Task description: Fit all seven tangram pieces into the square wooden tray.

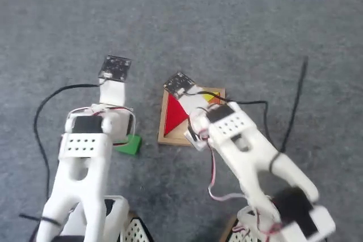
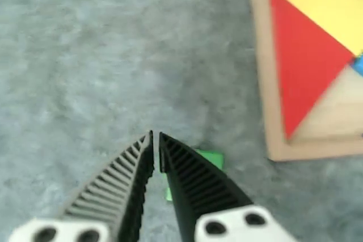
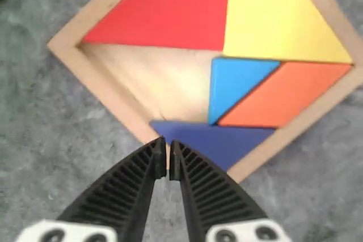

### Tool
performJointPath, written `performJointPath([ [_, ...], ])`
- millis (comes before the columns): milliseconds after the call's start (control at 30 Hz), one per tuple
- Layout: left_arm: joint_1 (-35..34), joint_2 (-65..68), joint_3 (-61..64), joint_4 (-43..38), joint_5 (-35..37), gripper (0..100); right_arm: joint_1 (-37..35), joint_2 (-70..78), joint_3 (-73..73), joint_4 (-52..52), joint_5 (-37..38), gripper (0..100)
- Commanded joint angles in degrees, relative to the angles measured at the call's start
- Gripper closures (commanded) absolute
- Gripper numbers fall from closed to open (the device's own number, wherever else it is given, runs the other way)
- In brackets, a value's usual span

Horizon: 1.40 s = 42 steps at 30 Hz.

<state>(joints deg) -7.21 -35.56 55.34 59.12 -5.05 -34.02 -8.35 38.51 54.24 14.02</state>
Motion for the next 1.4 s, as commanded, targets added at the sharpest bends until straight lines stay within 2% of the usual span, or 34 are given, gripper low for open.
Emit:
performJointPath([
  [0, -6.9, -2.1, 0.7, -3.7, 2.9, 99, 0.2, 3.5, -6.2, 0.3, -0.6, 97.6],
  [100, -9.4, -2.5, 3.8, -6.9, 2.7, 99, 1.1, 4.8, -6.9, 0.0, -0.4, 97.6],
  [300, -9.8, -2.5, 8.8, -12.4, -1.1, 99, 5.5, 4.6, -8.1, 0.5, 2.1, 97.6],
  [533, -9.8, -2.1, 9.3, -12.4, -1.1, 98, 5.9, 4.1, -14.7, 8.4, 1.7, 97.6],
  [667, -9.8, -2.5, 11.9, -12.7, -2.1, 99, 3.3, 5.3, -15.3, 5.8, -0.6, 97.6],
  [800, -9.8, -2.5, 15.7, -16.0, -8.9, 99, 0.7, 9.6, -15.6, 2.5, -1.5, 97.6],
  [900, -9.8, -2.5, 15.9, -16.7, -9.8, 99, 0.1, 13.4, -15.8, 1.1, -1.4, 97.6],
  [1100, -9.8, -2.5, 16.0, -16.6, -10.0, 99, 3.5, 19.5, -19.6, 2.1, -1.3, 97.6],
  [1367, -9.8, -2.5, 16.0, -16.7, -10.0, 99, 7.3, 20.1, -24.1, 6.5, -1.3, 97.4],
])
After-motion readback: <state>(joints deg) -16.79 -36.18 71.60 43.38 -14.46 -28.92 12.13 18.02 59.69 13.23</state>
